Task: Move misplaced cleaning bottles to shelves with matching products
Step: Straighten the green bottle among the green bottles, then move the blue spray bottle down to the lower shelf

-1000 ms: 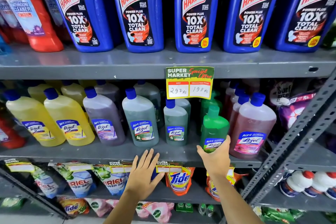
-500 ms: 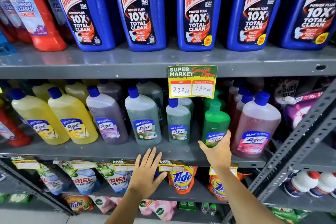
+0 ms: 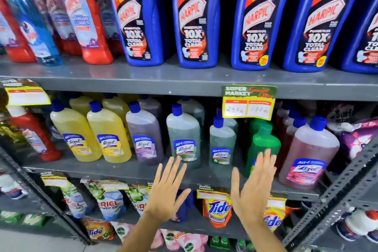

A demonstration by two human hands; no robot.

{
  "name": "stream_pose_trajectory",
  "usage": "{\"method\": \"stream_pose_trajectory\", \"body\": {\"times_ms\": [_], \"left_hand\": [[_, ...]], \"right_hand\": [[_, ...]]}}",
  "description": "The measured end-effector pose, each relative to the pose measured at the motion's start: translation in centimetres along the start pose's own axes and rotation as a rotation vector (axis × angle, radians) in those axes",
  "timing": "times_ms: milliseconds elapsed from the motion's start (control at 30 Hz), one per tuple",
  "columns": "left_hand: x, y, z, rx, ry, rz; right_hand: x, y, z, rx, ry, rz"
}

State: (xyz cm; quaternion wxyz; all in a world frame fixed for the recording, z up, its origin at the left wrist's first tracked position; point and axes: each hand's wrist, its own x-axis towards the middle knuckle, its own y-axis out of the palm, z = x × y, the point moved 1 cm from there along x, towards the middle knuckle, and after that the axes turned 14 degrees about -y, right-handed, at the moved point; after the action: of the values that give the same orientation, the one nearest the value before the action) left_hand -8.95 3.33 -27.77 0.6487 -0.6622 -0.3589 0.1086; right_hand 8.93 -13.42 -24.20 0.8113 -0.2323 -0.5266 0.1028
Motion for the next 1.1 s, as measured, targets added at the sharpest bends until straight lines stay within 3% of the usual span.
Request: {"method": "stream_pose_trajectory", "body": {"times_ms": [167, 367, 767, 1100], "left_hand": [[1.4, -7.3, 6.0, -0.003, -0.021, -0.121], [1.7, -15.6, 14.3, -0.042, 0.023, -0.282], [3.0, -26.5, 31.8, 0.008, -0.053, -0.558], [7.8, -30.7, 41.4, 0.183, -0.096, -0.507]], "right_hand": [[8.1, 1.3, 9.2, 0.044, -0.182, -0.176], [12.0, 4.1, 19.9, 0.031, -0.41, -0.255], [21.2, 12.1, 37.1, 0.172, -0.572, -0.253], [30.5, 17.4, 44.0, 0.323, -0.593, -0.236]]}}
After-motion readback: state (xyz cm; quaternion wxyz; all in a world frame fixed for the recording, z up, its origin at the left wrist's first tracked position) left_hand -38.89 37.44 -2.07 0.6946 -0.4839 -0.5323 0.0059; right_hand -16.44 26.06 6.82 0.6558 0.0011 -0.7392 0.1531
